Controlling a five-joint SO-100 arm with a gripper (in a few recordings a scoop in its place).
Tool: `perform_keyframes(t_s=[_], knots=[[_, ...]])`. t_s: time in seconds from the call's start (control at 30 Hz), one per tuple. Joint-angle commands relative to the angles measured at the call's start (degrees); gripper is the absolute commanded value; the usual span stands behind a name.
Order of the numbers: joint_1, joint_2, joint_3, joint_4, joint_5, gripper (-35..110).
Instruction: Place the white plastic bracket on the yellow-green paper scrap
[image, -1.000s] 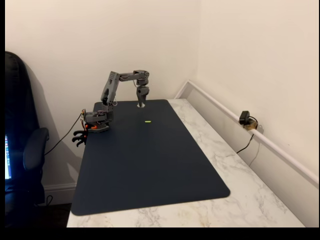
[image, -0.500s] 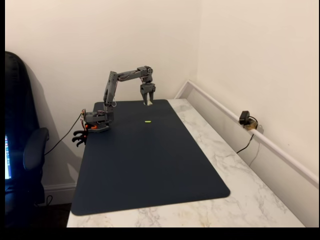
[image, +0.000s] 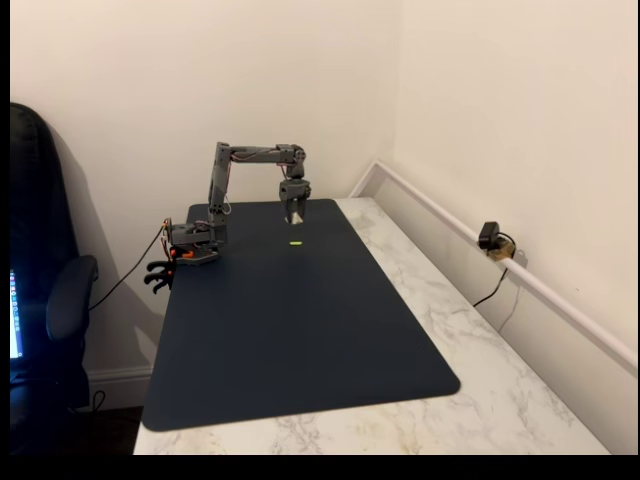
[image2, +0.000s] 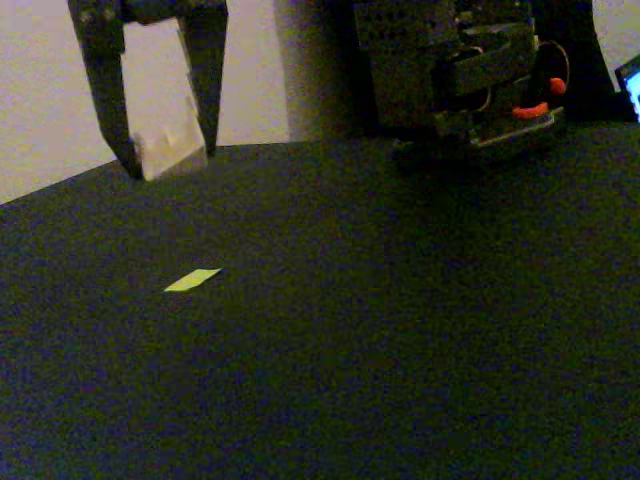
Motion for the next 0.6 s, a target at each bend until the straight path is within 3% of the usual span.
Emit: perform_keyframes(t_s=[0.0,0.57], knots=[[0.09,3.25,0.35,-2.02,0.97,0],[-0.44,-5.01,3.6,-10.2,1.41,0]])
